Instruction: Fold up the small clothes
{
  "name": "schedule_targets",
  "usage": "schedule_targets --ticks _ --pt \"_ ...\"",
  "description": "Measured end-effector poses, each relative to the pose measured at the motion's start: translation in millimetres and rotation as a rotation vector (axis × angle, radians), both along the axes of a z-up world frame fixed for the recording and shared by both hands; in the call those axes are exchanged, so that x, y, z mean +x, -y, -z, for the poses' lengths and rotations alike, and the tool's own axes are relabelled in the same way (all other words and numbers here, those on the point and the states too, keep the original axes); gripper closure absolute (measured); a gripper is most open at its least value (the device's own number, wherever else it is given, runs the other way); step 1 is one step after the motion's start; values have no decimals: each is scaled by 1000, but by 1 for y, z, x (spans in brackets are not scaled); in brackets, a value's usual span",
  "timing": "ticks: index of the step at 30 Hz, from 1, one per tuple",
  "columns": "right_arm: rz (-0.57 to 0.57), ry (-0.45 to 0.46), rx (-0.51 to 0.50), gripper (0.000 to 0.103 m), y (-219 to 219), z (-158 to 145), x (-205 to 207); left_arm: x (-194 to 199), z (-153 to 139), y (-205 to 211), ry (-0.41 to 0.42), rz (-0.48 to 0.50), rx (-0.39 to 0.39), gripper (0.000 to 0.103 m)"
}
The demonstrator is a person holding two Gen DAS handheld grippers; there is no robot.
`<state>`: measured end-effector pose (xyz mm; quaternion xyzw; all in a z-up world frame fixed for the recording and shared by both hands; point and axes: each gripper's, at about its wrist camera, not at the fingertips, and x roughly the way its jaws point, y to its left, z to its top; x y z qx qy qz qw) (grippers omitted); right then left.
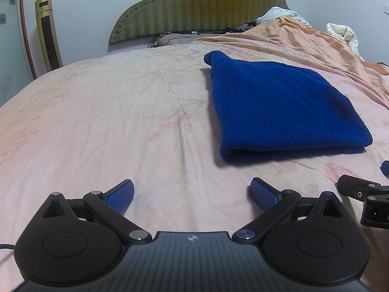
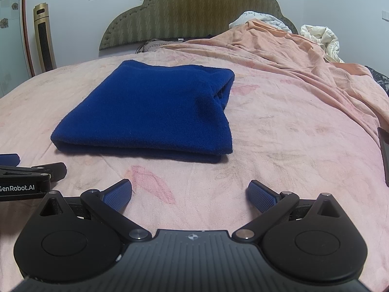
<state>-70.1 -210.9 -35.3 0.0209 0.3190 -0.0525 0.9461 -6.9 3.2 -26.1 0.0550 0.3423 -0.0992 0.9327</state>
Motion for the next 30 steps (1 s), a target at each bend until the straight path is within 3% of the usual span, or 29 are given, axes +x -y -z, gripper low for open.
schedule_targets --ticks 22,30 --pt "1 0 -3 0 -1 0 0 0 0 0 -3 0 1 0" --pt "32 -4 -26 0 -4 -5 0 0 -9 1 -28 7 39 0"
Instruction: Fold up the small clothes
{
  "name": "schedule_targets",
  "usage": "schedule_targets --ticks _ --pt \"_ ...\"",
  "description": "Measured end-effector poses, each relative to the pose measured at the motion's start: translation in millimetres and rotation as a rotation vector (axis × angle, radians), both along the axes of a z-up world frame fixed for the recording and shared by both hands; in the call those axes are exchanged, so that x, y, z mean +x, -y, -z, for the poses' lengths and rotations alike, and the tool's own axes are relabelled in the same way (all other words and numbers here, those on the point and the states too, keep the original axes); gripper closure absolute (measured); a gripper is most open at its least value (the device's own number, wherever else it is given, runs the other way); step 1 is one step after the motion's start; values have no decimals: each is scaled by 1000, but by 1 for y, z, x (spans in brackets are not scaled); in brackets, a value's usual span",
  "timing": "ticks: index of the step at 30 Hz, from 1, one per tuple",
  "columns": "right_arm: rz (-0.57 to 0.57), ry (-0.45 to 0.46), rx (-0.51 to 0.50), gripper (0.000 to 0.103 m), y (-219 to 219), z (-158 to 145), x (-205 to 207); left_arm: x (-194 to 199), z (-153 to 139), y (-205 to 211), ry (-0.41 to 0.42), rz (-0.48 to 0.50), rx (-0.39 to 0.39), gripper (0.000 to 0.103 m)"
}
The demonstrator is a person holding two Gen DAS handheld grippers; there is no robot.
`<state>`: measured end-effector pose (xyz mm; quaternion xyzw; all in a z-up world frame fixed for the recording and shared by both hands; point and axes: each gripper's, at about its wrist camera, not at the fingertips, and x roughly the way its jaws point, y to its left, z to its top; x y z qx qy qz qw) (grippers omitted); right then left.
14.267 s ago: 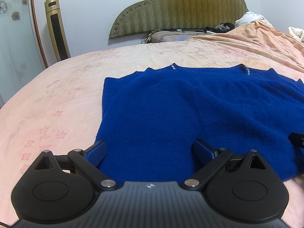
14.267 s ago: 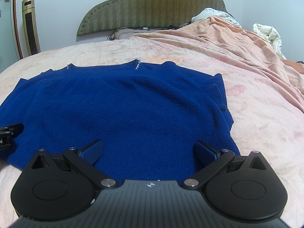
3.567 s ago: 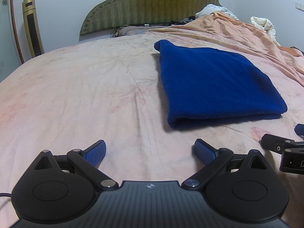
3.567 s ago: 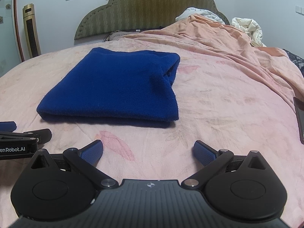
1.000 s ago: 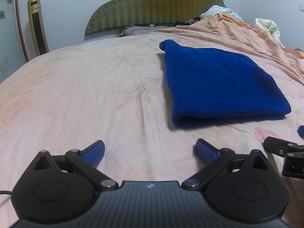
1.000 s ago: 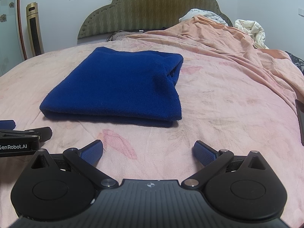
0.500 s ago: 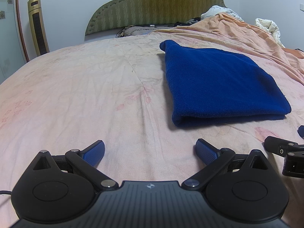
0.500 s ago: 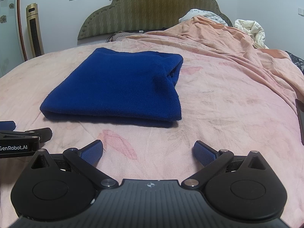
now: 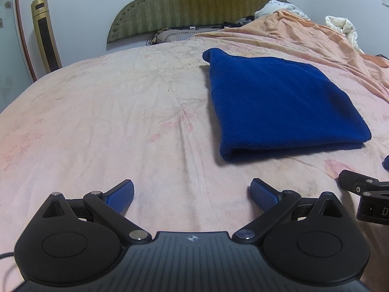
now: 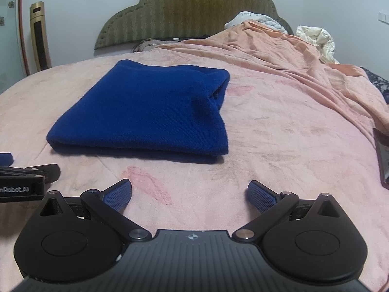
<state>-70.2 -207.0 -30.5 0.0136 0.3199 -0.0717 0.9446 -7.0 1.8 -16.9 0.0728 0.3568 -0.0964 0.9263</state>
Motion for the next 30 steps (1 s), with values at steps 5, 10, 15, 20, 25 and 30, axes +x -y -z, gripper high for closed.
schedule_targets --ticks 5,10,15,20,25,30 --pt "10 -14 11 1 -2 -6 -4 -1 -9 -4 -6 -22 -15 0" --pt "-4 -9 -3 0 -6 -13 -7 -1 -10 -5 -24 -35 -11 0" --pt "-12 -6 -13 0 -9 -14 -6 -1 -9 -4 -33 -31 -9 0" --pt "-14 -1 -29 0 -10 -14 -4 -2 -8 -3 -34 -36 -1 0" --pt "-18 -4 -10 0 -9 -12 -4 -2 -7 -2 -37 -43 -1 0" --pt "-25 -7 -5 0 -9 -11 -5 -2 -7 -2 -37 -40 3 0"
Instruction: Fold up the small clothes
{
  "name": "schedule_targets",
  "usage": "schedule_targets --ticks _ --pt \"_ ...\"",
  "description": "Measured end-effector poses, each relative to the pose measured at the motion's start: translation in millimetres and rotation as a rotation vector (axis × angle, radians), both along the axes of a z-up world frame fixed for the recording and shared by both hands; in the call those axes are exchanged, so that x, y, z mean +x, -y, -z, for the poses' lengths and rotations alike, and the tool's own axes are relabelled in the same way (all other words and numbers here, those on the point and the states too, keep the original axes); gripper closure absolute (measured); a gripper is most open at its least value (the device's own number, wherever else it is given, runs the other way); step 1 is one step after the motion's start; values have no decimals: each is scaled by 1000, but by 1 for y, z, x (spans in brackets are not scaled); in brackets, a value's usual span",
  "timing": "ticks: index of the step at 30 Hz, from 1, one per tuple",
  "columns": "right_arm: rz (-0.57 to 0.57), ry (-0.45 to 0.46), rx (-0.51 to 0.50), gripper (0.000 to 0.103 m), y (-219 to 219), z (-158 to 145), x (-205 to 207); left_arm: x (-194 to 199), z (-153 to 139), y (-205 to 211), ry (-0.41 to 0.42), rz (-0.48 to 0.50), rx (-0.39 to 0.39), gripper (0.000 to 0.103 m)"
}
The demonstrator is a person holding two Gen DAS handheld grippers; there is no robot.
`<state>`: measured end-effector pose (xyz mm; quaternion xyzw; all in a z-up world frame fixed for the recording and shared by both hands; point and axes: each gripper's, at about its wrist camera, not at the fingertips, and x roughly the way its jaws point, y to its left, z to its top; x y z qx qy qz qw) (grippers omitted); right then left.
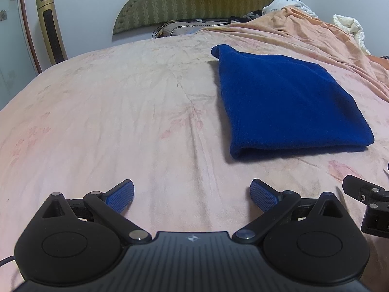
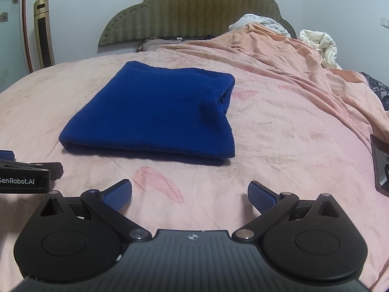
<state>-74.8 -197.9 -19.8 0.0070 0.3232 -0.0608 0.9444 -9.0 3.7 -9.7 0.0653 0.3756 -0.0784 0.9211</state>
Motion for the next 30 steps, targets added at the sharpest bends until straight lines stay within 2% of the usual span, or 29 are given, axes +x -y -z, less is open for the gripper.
schedule_targets --ticks 10,30 --pt "-2 2 2 0 0 0 -1 -1 -1 4 12 1 26 0" --pt "-4 4 15 0 1 -2 -1 2 0 3 -12 18 6 0"
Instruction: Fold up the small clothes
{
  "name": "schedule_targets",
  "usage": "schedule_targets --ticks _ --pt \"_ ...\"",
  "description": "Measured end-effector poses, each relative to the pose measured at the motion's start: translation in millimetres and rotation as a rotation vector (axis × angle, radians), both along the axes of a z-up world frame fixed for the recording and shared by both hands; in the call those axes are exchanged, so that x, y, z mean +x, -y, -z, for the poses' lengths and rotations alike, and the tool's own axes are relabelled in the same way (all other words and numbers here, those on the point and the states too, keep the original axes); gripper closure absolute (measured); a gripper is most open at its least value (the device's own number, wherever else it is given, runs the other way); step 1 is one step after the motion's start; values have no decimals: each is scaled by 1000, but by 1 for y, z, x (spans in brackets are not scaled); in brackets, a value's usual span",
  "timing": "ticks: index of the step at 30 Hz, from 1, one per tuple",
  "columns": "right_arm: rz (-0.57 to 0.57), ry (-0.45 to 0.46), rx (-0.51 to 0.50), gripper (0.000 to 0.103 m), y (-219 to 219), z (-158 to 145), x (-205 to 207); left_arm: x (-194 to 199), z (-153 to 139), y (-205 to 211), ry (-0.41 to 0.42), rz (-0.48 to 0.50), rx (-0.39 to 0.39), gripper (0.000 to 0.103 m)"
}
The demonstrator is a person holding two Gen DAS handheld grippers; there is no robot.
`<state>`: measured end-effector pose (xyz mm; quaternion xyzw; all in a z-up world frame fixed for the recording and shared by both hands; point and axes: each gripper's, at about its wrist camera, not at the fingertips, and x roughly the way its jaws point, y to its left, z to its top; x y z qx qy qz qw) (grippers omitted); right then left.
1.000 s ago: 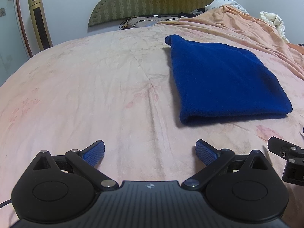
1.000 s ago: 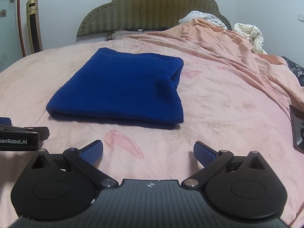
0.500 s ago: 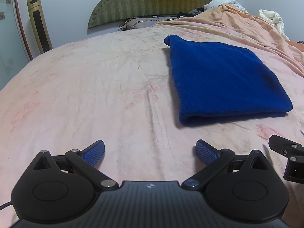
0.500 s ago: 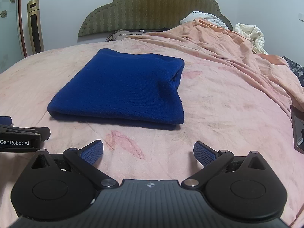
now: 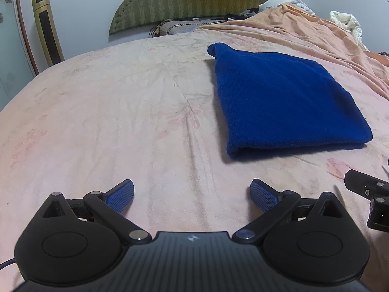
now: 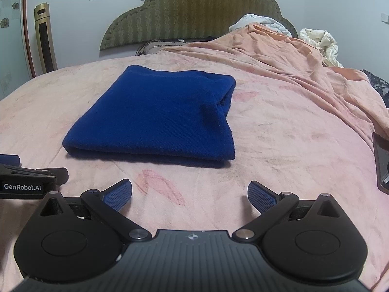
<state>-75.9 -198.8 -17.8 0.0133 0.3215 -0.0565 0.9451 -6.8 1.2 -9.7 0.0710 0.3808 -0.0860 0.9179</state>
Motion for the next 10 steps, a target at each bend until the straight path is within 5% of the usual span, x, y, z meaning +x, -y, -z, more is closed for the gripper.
schedule_targets --ticks 10 --pt "-46 8 44 1 0 -11 -3 -8 -14 -1 74 47 2 0"
